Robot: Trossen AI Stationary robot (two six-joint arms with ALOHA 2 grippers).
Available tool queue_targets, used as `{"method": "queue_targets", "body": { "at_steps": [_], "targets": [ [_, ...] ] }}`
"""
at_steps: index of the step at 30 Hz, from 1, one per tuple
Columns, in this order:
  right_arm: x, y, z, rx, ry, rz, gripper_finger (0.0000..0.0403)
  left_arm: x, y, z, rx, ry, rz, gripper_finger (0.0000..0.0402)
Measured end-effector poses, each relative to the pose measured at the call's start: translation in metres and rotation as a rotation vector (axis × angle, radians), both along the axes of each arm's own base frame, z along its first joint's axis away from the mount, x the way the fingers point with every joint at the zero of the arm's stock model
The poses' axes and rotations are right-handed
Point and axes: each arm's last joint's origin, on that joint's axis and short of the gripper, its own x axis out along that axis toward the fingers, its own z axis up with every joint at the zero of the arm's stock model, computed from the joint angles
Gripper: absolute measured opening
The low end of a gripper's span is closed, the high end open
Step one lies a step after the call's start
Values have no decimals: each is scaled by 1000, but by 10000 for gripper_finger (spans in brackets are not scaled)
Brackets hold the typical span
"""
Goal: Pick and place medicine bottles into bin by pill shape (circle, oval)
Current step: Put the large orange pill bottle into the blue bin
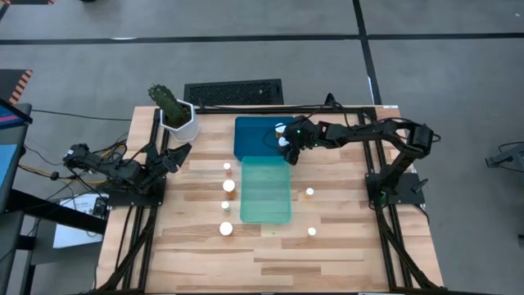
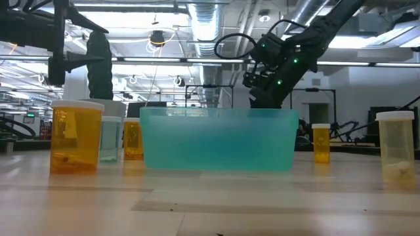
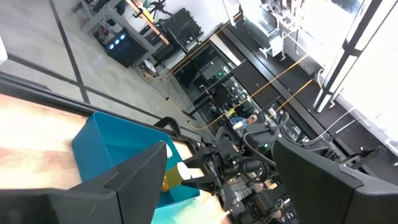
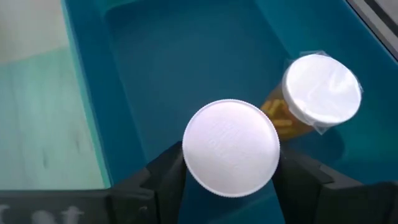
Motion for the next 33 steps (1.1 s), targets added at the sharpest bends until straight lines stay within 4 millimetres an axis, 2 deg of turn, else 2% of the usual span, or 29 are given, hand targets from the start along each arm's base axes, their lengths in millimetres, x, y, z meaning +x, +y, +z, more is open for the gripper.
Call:
{"method": "queue_targets", "body": {
  "at_steps": [26,29,33],
  "targets": [
    [-1,-1,1,-12,6,6,250,0,0,0,-2,-3,-7,289],
    [-1,-3,14,-25,-16,2,250,1,-1,0,2,-6,-36,289],
    [-2,-4,49,-74,-59,22,250,1,-2,0,9,-9,-77,289]
  ]
}}
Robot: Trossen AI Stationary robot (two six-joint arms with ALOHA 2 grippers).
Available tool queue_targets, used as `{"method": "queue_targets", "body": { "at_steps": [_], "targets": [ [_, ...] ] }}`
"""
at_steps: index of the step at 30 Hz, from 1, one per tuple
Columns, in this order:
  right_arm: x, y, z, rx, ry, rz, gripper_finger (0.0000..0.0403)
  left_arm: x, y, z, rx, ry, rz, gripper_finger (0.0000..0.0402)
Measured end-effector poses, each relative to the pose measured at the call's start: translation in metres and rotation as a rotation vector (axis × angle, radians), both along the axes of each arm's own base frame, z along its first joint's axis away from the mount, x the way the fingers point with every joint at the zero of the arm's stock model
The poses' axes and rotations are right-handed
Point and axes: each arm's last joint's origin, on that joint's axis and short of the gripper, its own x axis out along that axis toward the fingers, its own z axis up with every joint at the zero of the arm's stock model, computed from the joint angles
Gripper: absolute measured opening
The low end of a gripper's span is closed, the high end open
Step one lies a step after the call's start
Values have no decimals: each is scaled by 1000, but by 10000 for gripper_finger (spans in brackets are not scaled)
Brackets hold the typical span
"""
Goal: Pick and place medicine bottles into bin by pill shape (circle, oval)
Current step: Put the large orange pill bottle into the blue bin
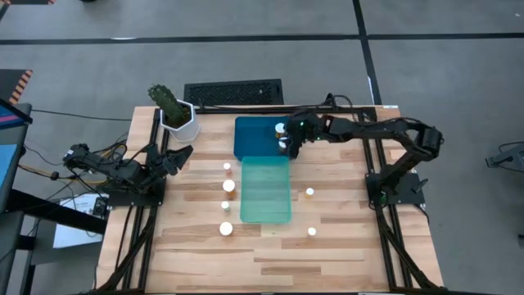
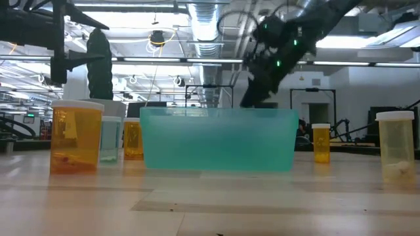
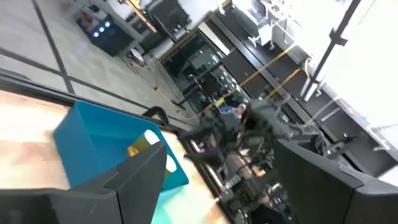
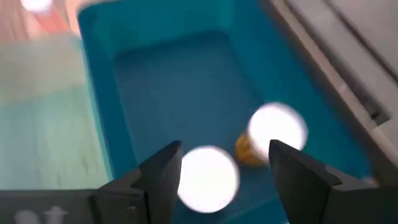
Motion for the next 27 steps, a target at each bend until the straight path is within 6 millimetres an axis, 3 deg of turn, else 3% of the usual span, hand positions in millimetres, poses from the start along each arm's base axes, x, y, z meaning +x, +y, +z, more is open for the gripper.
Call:
{"method": "queue_targets", "body": {
  "at_steps": [6,11,18,27],
  "targets": [
    [6,18,62,-83,-137,76,250,0,0,0,2,1,-6,289],
    [28,52,86,-148,-217,223,250,0,0,0,4,1,-9,289],
    [67,96,83,-143,-244,384,269,1,-1,0,14,4,-35,289],
    [126,121,54,-144,-188,492,342,1,-1,0,11,7,-35,289]
  ]
}}
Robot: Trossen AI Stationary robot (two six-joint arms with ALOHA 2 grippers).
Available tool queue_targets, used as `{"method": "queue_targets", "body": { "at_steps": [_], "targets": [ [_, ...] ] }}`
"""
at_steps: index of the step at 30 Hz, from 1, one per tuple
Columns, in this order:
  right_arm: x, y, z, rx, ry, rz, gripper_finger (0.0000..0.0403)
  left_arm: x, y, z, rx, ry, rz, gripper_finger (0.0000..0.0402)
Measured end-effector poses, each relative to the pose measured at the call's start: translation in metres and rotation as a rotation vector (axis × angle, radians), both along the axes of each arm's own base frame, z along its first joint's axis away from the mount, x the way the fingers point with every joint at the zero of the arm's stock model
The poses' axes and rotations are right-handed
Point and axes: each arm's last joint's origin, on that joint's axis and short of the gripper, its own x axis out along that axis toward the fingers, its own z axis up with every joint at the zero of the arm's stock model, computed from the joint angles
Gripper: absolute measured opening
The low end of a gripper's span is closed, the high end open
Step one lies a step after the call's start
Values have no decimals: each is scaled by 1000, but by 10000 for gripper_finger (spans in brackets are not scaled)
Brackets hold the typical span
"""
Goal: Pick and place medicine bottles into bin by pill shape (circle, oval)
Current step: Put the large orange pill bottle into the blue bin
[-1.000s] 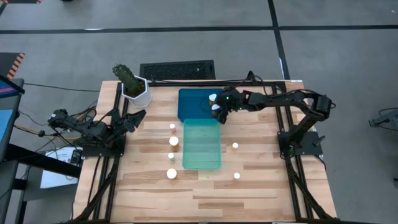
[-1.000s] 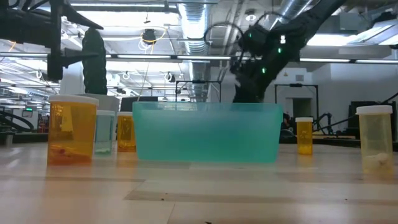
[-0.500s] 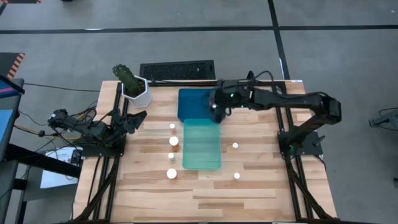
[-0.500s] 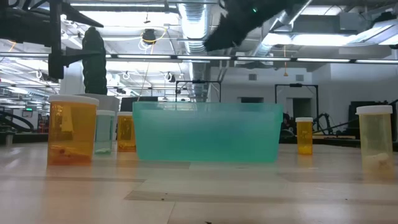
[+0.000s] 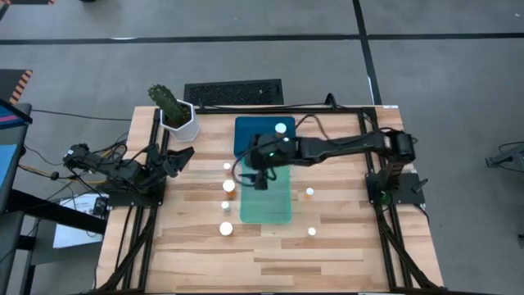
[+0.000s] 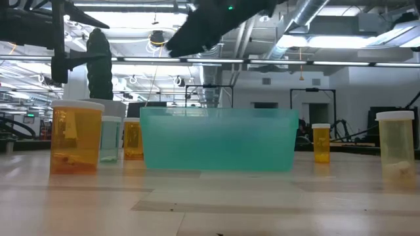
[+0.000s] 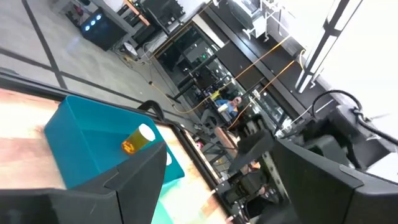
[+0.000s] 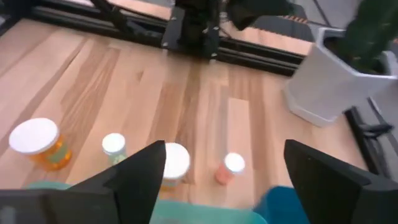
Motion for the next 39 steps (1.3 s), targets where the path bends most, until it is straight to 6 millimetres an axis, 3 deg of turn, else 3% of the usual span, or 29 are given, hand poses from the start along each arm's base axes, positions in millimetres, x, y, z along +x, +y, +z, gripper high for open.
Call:
{"method": "queue_targets", "body": {
  "at_steps": [5,12,22,35,39],
  "targets": [
    [28,15,-20,-22,30,53,348,0,0,0,-2,-2,-1,289],
    [50,30,-47,-6,76,106,337,0,0,0,0,-2,-14,289],
    [57,21,-82,37,175,77,336,0,0,0,-6,-6,-20,289],
    [59,5,-78,43,135,68,332,0,0,0,-7,-8,-21,289],
    [62,11,-92,51,156,89,332,0,0,0,-8,-7,-17,289]
  ]
}}
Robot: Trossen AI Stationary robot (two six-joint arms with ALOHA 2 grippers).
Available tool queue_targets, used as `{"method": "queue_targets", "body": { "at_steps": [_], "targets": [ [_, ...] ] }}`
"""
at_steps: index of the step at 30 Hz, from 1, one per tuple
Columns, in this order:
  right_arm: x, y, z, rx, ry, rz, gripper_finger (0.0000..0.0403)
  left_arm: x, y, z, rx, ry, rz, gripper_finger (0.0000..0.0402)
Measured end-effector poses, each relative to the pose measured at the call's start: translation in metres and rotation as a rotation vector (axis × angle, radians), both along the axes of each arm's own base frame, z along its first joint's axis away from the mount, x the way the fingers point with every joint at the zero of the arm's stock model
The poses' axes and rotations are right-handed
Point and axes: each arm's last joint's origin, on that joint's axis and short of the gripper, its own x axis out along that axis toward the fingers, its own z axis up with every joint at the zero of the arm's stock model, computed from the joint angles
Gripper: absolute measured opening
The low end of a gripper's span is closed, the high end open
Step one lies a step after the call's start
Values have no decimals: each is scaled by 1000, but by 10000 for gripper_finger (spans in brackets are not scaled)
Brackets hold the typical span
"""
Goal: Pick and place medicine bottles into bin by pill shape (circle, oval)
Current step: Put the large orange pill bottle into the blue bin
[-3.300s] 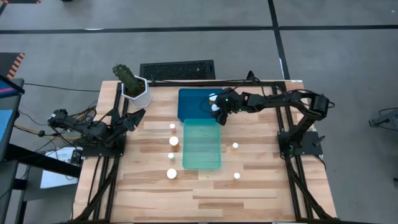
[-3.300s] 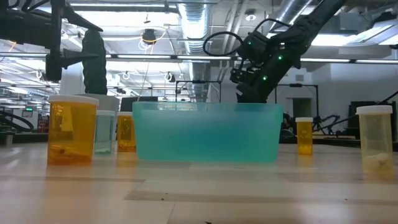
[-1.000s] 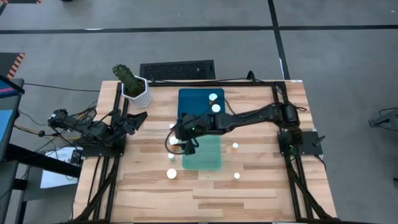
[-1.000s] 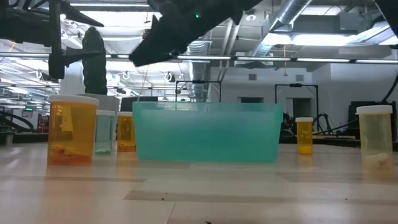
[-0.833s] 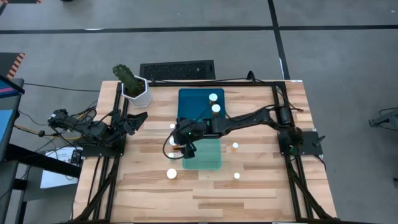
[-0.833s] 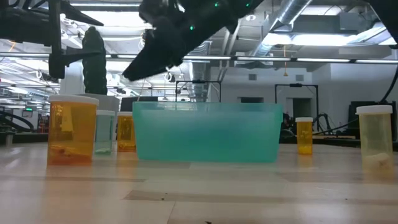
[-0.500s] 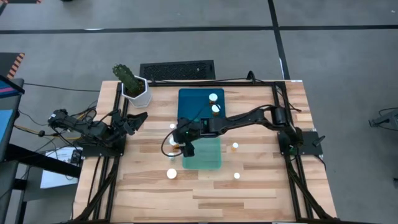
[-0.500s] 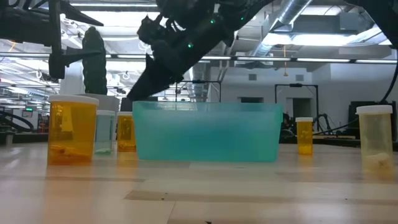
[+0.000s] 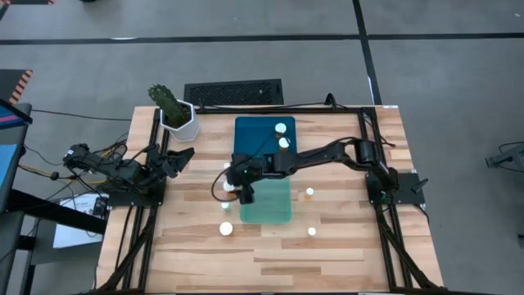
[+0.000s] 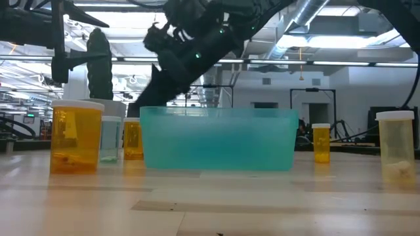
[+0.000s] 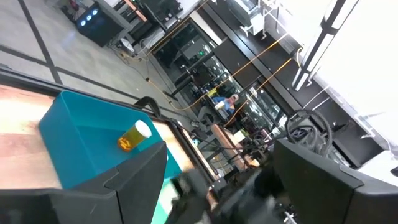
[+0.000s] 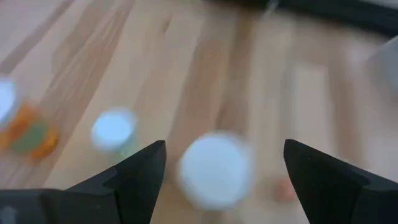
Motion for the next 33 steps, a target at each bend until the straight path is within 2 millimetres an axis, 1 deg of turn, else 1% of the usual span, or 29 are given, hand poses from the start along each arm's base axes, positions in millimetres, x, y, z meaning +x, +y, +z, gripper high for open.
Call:
{"method": "queue_targets", "body": {
  "at_steps": [2,4,9,16,25,33],
  "targets": [
    [4,5,-8,0,-5,10,332,0,0,0,0,0,0,289],
    [3,7,-14,0,20,14,332,0,0,0,0,0,0,289],
    [4,3,-14,3,13,4,332,0,0,0,0,0,0,289],
    [3,-9,-14,13,19,-19,331,0,0,0,0,0,0,289],
    [4,-6,-14,29,18,-4,326,0,0,0,0,0,1,289],
    [4,-9,-14,28,17,-9,325,0,0,0,0,0,1,289]
  ]
}}
